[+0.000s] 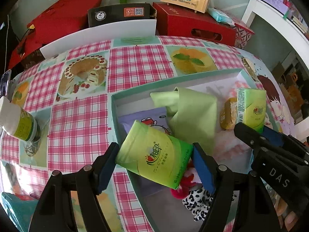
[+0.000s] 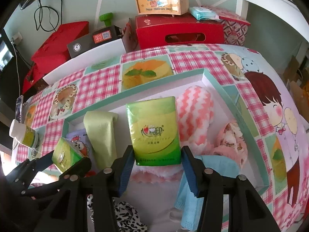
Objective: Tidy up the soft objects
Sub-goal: 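Lift and carry both green tissue packets over the teal tray, then open both grippers to drop the tissue packets into the tray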
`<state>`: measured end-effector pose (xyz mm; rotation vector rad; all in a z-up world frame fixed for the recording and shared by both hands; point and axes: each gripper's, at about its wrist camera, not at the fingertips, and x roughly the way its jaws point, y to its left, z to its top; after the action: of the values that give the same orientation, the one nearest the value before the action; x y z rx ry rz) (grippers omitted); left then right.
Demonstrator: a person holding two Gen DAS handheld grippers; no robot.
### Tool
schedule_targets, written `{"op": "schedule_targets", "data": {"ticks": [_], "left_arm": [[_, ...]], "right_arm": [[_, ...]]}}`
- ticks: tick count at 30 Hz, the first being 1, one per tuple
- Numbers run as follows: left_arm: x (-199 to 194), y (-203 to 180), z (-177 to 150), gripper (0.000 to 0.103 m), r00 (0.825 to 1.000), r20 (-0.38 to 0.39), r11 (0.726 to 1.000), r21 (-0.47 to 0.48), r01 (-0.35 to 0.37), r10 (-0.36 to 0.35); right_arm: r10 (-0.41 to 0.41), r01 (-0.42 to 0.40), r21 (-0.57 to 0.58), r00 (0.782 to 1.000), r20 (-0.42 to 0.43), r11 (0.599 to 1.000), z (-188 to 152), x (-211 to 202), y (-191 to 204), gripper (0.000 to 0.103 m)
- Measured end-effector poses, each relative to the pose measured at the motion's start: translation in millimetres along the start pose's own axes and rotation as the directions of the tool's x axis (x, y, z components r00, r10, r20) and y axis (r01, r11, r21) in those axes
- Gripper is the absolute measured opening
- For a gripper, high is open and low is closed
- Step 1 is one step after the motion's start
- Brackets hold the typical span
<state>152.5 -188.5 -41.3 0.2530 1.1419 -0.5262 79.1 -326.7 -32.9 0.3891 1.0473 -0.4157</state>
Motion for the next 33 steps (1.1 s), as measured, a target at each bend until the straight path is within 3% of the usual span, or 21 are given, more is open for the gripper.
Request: {"op": "schedule_targets", "data": {"ticks": [9,20,24,33], "left_arm": [[-2.5,-2.9,-2.0,0.077,0.999,-0.016,0.999,0.010,0.035,-0.035],[-17.4,-9.1,-3.2,0.077,0.999,0.024,0.998,0.043,0.046,-0.047],[-22.9,-6.1,-3.4,0.091,0.998,0.046,0.998,0.035,0.042,-0.044],[-33.3,4.3,-1.2,0.091,0.997,0.075,0.999,0.002,0.033,-0.033]], "right_arm": [[-0.007,0.008,-0.009,1.000,0.015,1.000,1.5,-9.2,2.1,0.053],[-0.003,0.004,-0.024,0.998,0.060,1.000,4.6,-27.1,6.1,0.054],[-0.004,0.006,-0.020,0.997,0.082,1.000,5.8,-34.6,5.7,0.054],[-0.005,0.006,-0.007,0.994,0.110,1.000,8.4,-44.7,1.9,0.054]]}}
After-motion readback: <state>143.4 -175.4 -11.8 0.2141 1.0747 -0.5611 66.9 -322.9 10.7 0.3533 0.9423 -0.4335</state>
